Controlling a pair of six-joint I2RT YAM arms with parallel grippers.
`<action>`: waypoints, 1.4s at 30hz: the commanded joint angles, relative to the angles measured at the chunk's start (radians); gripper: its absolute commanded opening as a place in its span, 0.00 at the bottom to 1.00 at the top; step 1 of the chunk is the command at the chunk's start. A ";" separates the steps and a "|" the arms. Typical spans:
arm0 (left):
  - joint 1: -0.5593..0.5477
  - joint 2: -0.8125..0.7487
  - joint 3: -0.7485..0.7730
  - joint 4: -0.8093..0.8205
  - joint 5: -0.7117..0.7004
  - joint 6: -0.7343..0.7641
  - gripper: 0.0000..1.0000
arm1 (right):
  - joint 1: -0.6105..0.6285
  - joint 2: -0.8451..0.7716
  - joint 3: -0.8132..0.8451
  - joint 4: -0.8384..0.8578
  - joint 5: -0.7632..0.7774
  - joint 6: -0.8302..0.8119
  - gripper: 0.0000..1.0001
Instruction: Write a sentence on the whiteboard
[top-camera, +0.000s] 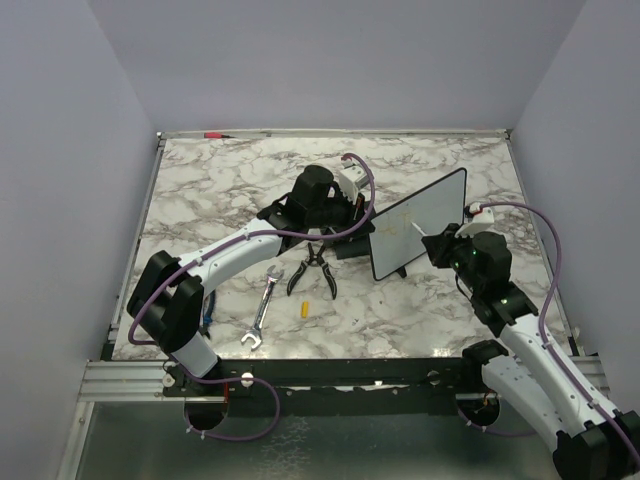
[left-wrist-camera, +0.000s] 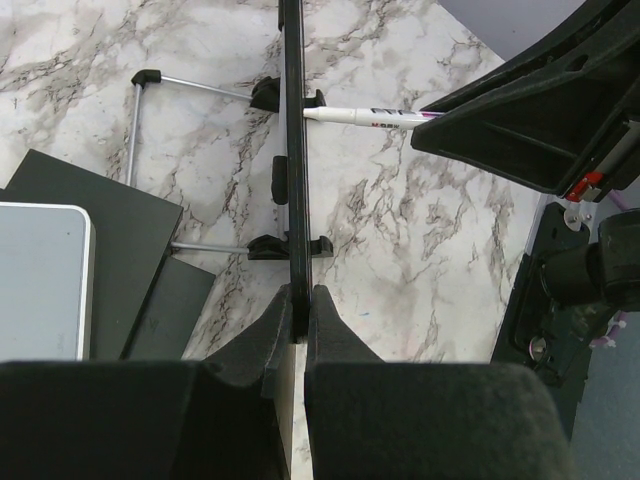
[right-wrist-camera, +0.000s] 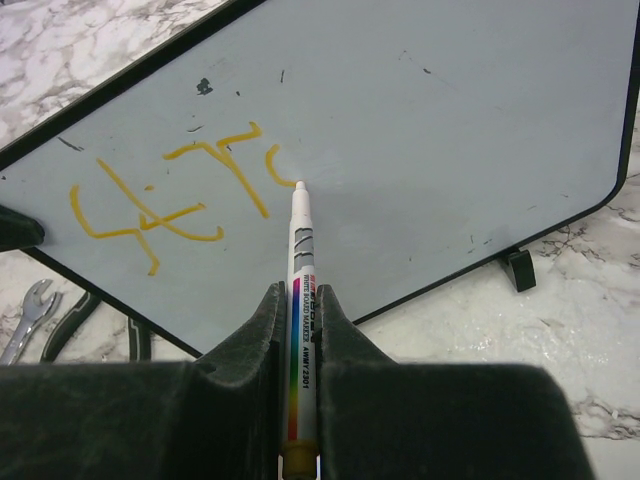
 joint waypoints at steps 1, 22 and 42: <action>-0.016 -0.016 0.021 -0.028 0.044 0.018 0.00 | 0.000 0.008 0.004 0.006 0.049 0.012 0.01; -0.018 -0.012 0.021 -0.030 0.048 0.016 0.00 | 0.000 -0.014 0.043 0.055 -0.001 -0.024 0.01; -0.017 -0.014 0.021 -0.030 0.048 0.017 0.00 | 0.000 -0.053 0.050 -0.003 0.123 0.015 0.01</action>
